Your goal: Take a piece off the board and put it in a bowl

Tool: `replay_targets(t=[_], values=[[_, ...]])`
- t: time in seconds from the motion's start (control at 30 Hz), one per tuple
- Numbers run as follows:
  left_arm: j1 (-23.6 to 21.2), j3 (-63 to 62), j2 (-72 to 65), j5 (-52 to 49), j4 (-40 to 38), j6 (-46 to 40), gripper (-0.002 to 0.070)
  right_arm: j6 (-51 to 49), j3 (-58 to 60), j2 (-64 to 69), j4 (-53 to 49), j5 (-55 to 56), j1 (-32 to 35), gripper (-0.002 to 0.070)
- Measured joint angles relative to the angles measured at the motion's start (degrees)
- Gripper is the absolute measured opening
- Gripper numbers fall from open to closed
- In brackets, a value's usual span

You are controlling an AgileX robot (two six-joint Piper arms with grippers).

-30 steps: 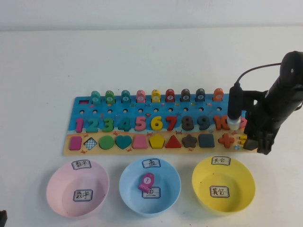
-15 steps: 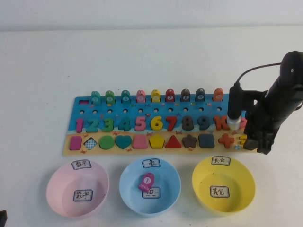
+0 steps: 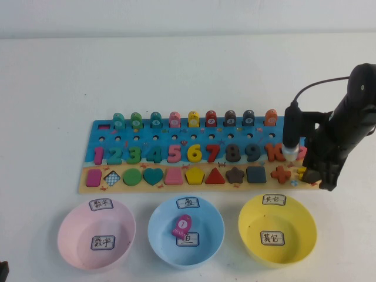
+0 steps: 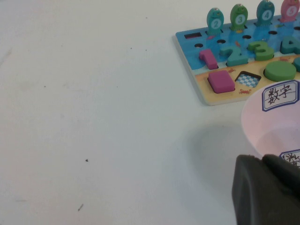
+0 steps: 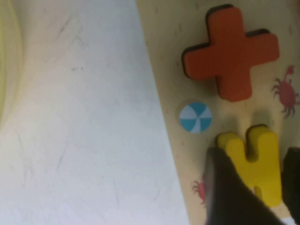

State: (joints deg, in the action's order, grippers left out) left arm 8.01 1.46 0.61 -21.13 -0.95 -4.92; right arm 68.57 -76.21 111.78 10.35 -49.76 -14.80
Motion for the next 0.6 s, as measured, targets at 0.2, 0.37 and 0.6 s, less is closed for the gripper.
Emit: replay_targets(t=[0.2, 0.37, 0.6], values=[[0.0, 0.0, 0.0, 0.0, 0.0, 0.0, -0.0005, 0.6, 0.0, 0.0, -0.6, 0.1, 0.0, 0.0214], [0.0, 0.0, 0.0, 0.0, 0.0, 0.0, -0.0004, 0.8, 0.0, 0.0, -0.8, 0.1, 0.0, 0.0213], [0.0, 0.0, 0.0, 0.0, 0.0, 0.0, -0.0004, 0.9, 0.3, -0.7, -1.4, -0.5, 0.0, 0.0209]])
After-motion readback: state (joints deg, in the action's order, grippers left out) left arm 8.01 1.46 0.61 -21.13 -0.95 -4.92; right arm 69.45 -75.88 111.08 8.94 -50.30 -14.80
